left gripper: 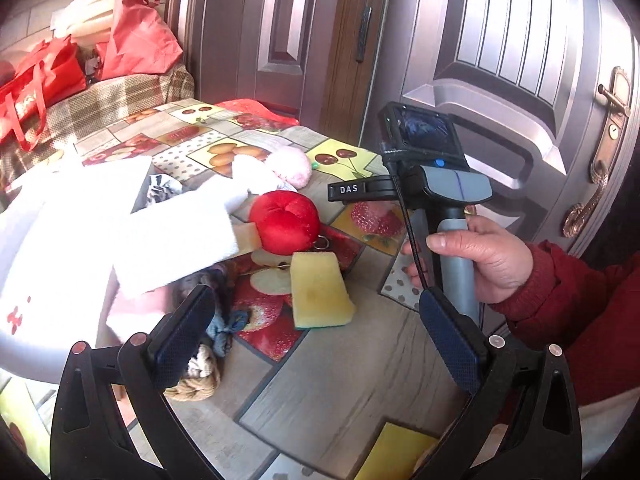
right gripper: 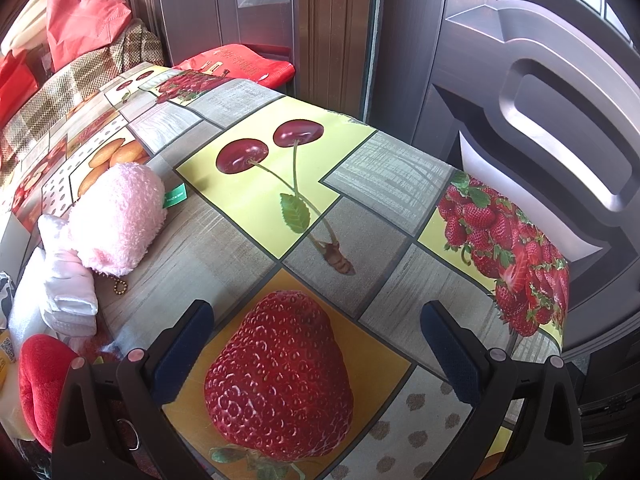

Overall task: Organize soft objects
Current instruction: 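Grasp the braided rope knot with the left tool while the right tool grasps the yellow sponge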

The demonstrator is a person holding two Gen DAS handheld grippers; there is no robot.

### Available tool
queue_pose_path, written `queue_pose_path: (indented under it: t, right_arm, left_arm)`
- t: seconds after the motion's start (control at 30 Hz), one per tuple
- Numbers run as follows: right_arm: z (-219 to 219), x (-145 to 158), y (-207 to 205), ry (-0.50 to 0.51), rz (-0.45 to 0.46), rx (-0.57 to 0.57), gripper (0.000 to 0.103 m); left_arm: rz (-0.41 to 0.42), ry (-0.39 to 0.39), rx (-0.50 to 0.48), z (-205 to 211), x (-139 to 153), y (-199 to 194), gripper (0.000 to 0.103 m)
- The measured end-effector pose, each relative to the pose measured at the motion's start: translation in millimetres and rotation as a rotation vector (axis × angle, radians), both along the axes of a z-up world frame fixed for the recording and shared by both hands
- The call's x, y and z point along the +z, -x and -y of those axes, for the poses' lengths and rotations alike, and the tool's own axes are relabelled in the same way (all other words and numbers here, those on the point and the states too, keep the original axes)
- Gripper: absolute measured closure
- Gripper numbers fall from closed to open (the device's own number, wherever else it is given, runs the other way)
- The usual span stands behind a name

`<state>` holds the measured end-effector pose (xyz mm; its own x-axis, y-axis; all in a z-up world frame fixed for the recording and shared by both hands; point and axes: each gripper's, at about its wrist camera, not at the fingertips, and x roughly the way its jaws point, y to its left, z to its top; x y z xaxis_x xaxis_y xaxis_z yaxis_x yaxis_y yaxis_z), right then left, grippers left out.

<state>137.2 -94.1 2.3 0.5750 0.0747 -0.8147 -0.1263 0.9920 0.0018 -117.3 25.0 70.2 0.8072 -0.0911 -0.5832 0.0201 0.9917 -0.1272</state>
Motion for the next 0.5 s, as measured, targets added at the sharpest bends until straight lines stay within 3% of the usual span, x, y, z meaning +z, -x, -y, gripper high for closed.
queue_pose_path:
  t: [0.07, 0.17, 0.3, 0.4, 0.5]
  right_arm:
    - [0.0, 0.4, -0.4, -0.005, 0.000, 0.036, 0.000]
    - [-2.6, 2.8, 2.2, -0.037, 0.004, 0.188, 0.000]
    - [23.2, 17.0, 19.3, -0.309, 0.068, 0.352, 0.000]
    - [34.4, 32.8, 42.0, -0.484, 0.166, 0.613, 0.000]
    - [24.2, 44.3, 65.5, -0.485, 0.143, 0.883, 0.000]
  left_arm:
    - [0.008, -0.026, 0.089, -21.4, 0.4, 14.6, 0.000]
    - [-0.062, -0.037, 0.201, -47.7, -13.4, 22.3, 0.000]
    - [-0.125, -0.040, 0.242, -54.8, -33.2, 23.8, 0.000]
    - [-0.150, -0.044, 0.206, -45.4, -36.9, 22.1, 0.000]
    - [-0.156, 0.006, 0.191, -40.3, -38.7, 23.2, 0.000]
